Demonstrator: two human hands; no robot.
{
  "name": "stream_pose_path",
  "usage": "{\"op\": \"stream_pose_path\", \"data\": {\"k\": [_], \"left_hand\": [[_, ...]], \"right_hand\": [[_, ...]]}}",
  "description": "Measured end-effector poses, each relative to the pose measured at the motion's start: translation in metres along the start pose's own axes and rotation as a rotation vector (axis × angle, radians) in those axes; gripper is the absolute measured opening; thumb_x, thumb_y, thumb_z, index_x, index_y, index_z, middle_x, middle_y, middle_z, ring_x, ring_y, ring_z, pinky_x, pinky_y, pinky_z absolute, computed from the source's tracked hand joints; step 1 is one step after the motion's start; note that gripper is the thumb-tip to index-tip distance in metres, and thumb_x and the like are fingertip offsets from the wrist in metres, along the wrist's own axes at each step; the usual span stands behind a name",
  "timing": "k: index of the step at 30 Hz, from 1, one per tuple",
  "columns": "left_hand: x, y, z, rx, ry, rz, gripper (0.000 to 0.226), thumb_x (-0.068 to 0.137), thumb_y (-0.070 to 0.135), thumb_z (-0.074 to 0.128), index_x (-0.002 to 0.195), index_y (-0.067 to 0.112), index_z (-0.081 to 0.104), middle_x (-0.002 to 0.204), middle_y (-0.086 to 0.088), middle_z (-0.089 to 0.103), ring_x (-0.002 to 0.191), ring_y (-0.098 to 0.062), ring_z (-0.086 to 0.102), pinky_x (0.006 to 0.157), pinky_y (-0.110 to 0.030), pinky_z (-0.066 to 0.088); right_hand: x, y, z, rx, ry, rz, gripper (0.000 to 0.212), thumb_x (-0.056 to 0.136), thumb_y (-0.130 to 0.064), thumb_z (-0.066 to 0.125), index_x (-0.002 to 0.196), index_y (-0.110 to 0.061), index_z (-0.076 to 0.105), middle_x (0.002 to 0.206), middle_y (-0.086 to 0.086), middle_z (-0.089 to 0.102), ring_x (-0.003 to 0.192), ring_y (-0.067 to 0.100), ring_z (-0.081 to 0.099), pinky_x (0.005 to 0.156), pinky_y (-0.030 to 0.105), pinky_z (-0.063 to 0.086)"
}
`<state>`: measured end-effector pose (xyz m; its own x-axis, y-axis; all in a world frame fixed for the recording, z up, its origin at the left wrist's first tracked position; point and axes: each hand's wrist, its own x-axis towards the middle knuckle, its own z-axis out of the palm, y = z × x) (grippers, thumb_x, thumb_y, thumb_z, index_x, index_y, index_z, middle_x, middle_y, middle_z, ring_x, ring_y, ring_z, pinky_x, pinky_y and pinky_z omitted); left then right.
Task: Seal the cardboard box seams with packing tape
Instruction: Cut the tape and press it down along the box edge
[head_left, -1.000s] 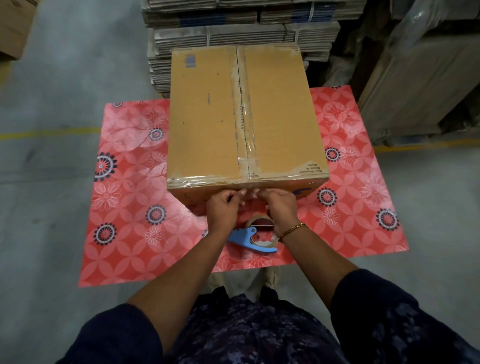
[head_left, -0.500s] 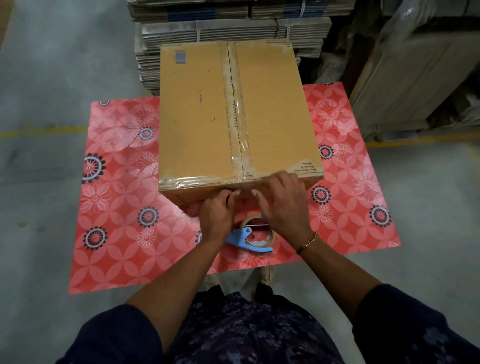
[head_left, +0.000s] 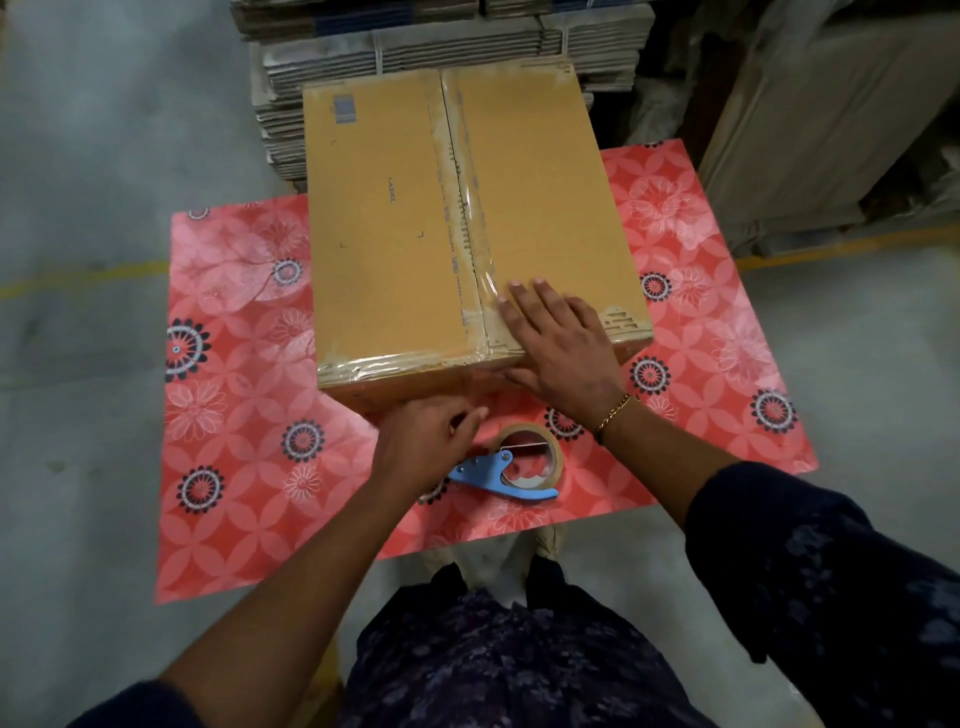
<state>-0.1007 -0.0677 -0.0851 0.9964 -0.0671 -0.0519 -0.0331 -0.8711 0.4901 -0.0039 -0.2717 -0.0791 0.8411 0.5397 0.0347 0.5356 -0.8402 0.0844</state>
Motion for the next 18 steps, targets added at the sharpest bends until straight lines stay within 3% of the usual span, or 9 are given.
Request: {"op": "stream_pose_path", "data": {"k": [3,5,7,9,11,15,18], "left_hand": [[0.023,0.019,-0.036,0.06,0.179,0.223,0.029,0.096,0.041,0.055,0.084,0.02,0.071,0.078,0.004,0.07,0.074,-0.02,0.064,0.056,-0.031,0.045],[0.054,0.022,-0.05,0.139,0.205,0.278,0.026,0.097,0.039,0.053,0.106,0.02,0.07,0.103,0.001,0.071,0.098,-0.021,0.062,0.072,-0.032,0.044],[0.083,0.014,-0.051,0.299,0.06,0.339,0.046,0.101,0.044,0.04,0.137,0.021,0.056,0.141,-0.002,0.057,0.131,-0.024,0.05,0.099,-0.041,0.038],[0.099,0.003,-0.044,0.405,-0.11,0.372,0.058,0.104,0.049,0.026,0.155,0.024,0.035,0.165,0.001,0.031,0.153,-0.021,0.025,0.118,-0.048,0.023],[0.104,-0.006,-0.037,0.407,-0.175,0.368,0.06,0.105,0.051,0.021,0.159,0.026,0.025,0.17,0.005,0.017,0.157,-0.016,0.012,0.123,-0.051,0.015],[0.104,-0.008,-0.034,0.393,-0.138,0.367,0.058,0.105,0.05,0.023,0.159,0.028,0.026,0.169,0.007,0.019,0.156,-0.015,0.013,0.123,-0.05,0.013],[0.104,-0.009,-0.034,0.389,-0.123,0.363,0.058,0.105,0.051,0.024,0.158,0.029,0.027,0.169,0.008,0.021,0.156,-0.014,0.014,0.123,-0.049,0.014]], "right_hand": [[-0.001,0.0,0.003,-0.002,0.006,-0.003,0.093,0.084,-0.059,0.067,0.158,-0.018,0.029,0.167,0.006,0.03,0.153,0.03,0.028,0.117,0.049,0.031],[0.0,0.0,0.002,-0.004,0.01,-0.006,0.093,0.084,-0.058,0.068,0.158,-0.018,0.029,0.167,0.006,0.03,0.153,0.029,0.028,0.117,0.049,0.031],[-0.001,0.0,0.001,-0.004,0.023,0.003,0.093,0.083,-0.057,0.069,0.157,-0.017,0.031,0.167,0.005,0.031,0.153,0.029,0.029,0.117,0.048,0.031],[-0.001,-0.002,0.001,-0.002,0.034,0.015,0.094,0.081,-0.057,0.072,0.157,-0.017,0.032,0.166,0.005,0.032,0.153,0.029,0.03,0.117,0.048,0.031],[-0.001,-0.003,0.002,0.01,0.047,0.025,0.094,0.08,-0.056,0.073,0.156,-0.017,0.034,0.165,0.005,0.034,0.152,0.029,0.031,0.117,0.048,0.031],[-0.002,-0.005,-0.002,0.043,0.046,0.05,0.094,0.078,-0.055,0.074,0.155,-0.019,0.036,0.165,0.004,0.034,0.153,0.028,0.03,0.119,0.048,0.029],[-0.001,-0.01,-0.005,0.128,0.027,0.109,0.093,0.08,-0.074,0.057,0.155,-0.022,0.037,0.166,0.001,0.033,0.154,0.024,0.026,0.121,0.049,0.025]]}}
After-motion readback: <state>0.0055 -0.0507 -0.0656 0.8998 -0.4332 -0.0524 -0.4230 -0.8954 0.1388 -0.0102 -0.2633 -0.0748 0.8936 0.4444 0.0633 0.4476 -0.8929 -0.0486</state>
